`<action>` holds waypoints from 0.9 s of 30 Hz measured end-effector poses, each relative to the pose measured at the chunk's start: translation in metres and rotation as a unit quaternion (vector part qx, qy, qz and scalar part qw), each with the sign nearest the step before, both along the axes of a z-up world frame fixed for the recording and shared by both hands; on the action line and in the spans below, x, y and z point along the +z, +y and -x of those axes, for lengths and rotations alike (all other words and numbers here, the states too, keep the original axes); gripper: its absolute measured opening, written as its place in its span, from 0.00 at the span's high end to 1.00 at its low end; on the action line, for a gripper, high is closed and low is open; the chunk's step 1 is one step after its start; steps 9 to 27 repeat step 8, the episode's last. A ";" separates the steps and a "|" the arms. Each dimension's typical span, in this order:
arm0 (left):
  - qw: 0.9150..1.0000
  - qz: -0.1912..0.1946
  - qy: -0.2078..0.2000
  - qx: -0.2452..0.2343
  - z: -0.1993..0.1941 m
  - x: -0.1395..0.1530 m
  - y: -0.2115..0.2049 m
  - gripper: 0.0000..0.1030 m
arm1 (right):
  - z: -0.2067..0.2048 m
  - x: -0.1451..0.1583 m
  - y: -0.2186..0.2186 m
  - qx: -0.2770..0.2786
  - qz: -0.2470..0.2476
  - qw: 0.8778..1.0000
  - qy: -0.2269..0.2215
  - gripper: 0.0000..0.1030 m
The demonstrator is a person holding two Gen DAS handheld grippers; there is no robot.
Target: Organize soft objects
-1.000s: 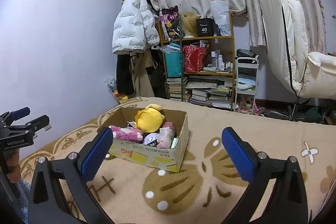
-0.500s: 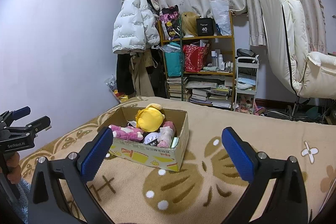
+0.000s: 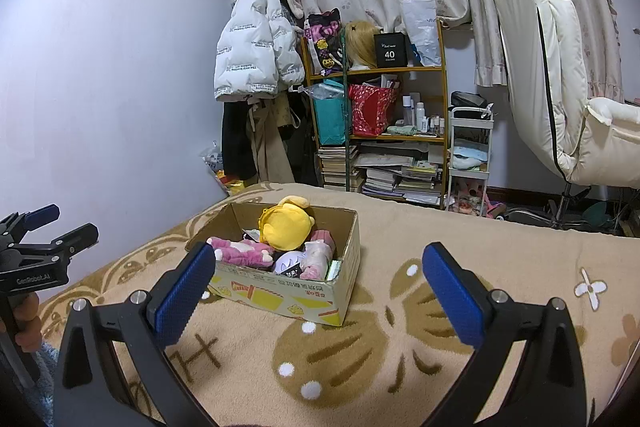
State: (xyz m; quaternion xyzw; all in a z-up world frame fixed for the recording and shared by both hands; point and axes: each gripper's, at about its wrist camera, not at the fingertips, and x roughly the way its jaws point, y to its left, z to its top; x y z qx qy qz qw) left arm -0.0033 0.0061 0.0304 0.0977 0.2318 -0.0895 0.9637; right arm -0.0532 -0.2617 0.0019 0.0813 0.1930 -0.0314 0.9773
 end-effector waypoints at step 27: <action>1.000 -0.002 0.002 0.000 -0.001 -0.002 0.000 0.01 | 0.000 0.001 -0.002 0.001 0.000 1.000 0.000 0.00</action>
